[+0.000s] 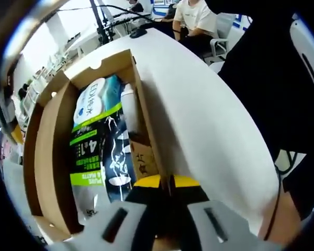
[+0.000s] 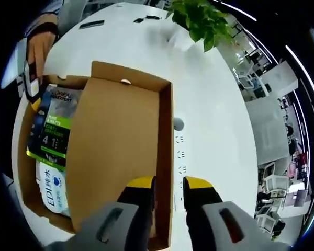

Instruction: Operate the shoe box by opening the lid, removing the specified soft item, and placing it in the target area until the item is outside and the box remains undamaged.

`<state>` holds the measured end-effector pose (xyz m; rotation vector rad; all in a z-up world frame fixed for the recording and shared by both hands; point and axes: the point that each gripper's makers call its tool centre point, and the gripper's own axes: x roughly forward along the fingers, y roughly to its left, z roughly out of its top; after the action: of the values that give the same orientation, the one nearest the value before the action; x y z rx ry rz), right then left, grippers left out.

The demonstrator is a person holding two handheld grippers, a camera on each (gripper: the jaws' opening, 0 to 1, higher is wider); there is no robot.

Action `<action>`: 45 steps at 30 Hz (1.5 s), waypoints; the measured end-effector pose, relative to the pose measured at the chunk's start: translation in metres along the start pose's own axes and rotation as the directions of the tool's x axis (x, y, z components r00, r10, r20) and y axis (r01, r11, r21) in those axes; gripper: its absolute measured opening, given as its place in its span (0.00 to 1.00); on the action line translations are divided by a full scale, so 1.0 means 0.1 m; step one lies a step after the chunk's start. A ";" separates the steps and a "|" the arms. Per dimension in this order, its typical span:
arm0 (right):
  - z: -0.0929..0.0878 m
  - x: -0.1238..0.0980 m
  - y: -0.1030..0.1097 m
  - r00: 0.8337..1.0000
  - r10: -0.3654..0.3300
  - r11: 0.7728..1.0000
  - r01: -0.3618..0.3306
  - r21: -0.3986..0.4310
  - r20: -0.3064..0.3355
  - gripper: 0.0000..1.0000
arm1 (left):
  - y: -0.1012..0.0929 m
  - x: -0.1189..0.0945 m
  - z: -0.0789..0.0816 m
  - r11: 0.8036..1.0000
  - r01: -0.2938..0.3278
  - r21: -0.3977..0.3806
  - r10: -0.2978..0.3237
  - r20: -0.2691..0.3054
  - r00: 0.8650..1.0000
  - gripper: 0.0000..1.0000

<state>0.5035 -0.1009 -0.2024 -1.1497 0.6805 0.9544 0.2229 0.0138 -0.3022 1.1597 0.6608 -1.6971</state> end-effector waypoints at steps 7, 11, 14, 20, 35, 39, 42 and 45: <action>0.04 -0.25 0.22 0.999 -0.004 1.000 0.006 -0.027 0.045 0.21 | -0.01 0.01 0.00 1.000 0.001 -0.004 -0.001 -0.001 1.000 0.06; 0.08 -0.41 0.39 0.997 -0.011 0.999 0.015 -0.049 0.075 0.21 | -0.01 0.01 0.01 1.000 0.002 -0.013 -0.002 0.004 1.000 0.05; 0.11 -0.53 0.55 0.995 -0.013 0.997 0.020 -0.069 0.101 0.22 | -0.01 0.01 0.00 1.000 0.002 -0.021 -0.001 0.005 1.000 0.05; 0.15 -0.75 0.90 0.988 -0.015 0.994 0.031 -0.102 0.152 0.23 | -0.01 0.02 0.00 1.000 0.001 -0.021 -0.001 0.002 1.000 0.05; -0.02 -1.11 1.67 0.975 -0.016 0.990 0.047 -0.136 0.223 0.26 | -0.01 0.05 0.00 1.000 -0.001 -0.027 0.000 -0.018 1.000 0.05; -0.10 -1.09 1.78 0.973 -0.009 0.989 0.043 -0.141 0.231 0.26 | -0.02 0.05 -0.01 1.000 -0.001 -0.027 0.000 -0.027 1.000 0.05; -0.15 -1.05 1.83 0.969 -0.013 0.990 0.046 -0.130 0.245 0.26 | -0.02 0.05 -0.01 1.000 0.001 -0.029 -0.001 -0.024 1.000 0.05; -0.18 -0.96 1.91 0.964 -0.016 0.992 0.049 -0.119 0.267 0.27 | -0.03 0.05 -0.01 1.000 0.002 -0.029 -0.002 -0.024 1.000 0.05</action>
<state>0.2899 -0.1228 -0.2103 -1.1119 0.3883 1.1119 0.2203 0.0139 -0.3074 1.1604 0.6994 -1.6722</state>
